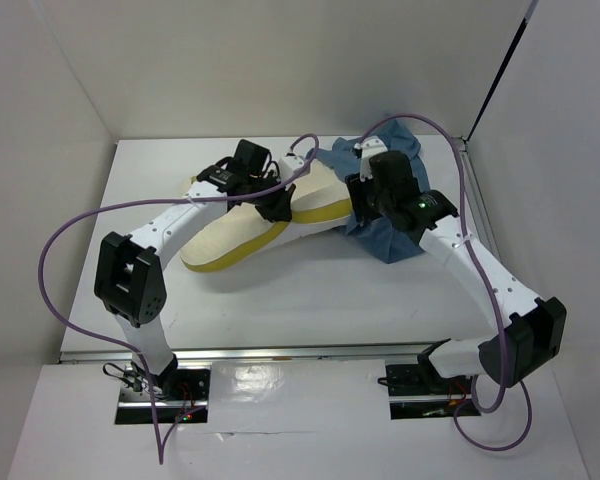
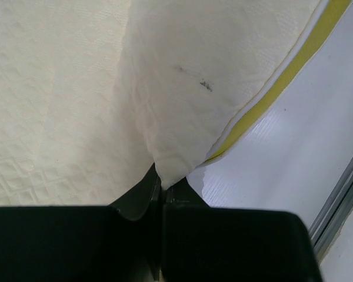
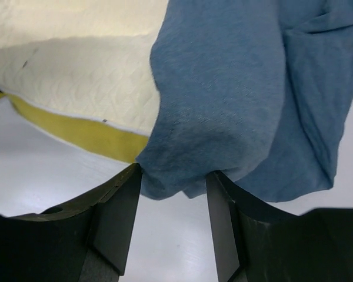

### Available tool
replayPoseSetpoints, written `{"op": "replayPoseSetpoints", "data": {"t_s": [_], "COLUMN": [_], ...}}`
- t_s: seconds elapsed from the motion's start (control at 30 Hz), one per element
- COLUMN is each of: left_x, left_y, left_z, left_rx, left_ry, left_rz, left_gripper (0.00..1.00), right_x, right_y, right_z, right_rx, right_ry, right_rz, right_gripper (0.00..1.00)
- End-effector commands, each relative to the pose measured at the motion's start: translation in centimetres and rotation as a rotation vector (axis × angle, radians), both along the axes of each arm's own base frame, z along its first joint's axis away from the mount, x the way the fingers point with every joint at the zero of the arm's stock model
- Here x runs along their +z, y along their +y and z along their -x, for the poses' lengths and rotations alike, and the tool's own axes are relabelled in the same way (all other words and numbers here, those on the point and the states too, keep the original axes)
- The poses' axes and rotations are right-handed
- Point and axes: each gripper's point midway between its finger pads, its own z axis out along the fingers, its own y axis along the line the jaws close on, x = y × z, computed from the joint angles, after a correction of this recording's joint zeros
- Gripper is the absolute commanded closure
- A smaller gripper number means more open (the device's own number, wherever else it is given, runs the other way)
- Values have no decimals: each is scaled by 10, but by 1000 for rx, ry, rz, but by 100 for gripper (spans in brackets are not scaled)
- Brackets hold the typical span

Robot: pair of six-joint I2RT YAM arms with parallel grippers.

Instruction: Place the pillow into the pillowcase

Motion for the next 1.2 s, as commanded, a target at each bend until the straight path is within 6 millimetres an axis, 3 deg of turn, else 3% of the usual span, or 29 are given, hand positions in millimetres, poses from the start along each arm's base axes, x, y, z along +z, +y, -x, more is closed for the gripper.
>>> {"op": "replayPoseSetpoints", "data": {"t_s": [0.0,0.3,0.33,0.37,0.5,0.53,0.73,0.87,0.97,1.17], "left_x": [17,13,13,13,17,14,16,17,19,26], "left_y": [-13,-13,-13,-13,-12,-11,-14,-18,-19,-19], "left_z": [-6,-4,-4,-4,-3,-2,-5,-11,-15,-24], "left_rx": [-23,-23,-23,-23,-23,-29,-16,-7,15,81], "left_ry": [-39,-29,-29,-29,-39,-37,-29,-29,-33,-20], "left_rz": [68,64,63,63,68,61,72,81,92,133], "left_gripper": [100,100,100,100,100,100,100,100,100,100], "right_x": [44,36,36,34,32,32,51,52,46,35], "right_y": [-7,2,2,5,17,20,62,107,128,140], "right_z": [-14,-22,-22,-24,-23,-22,-16,5,27,54], "right_rx": [-72,-57,-57,-50,12,27,190,342,438,517], "right_ry": [-173,-173,-173,-174,-159,-155,-91,-31,34,133], "right_rz": [-34,-58,-58,-63,-88,-96,-238,-286,-320,-348], "right_gripper": [45,52,56,69,97,100,100,100,100,100]}}
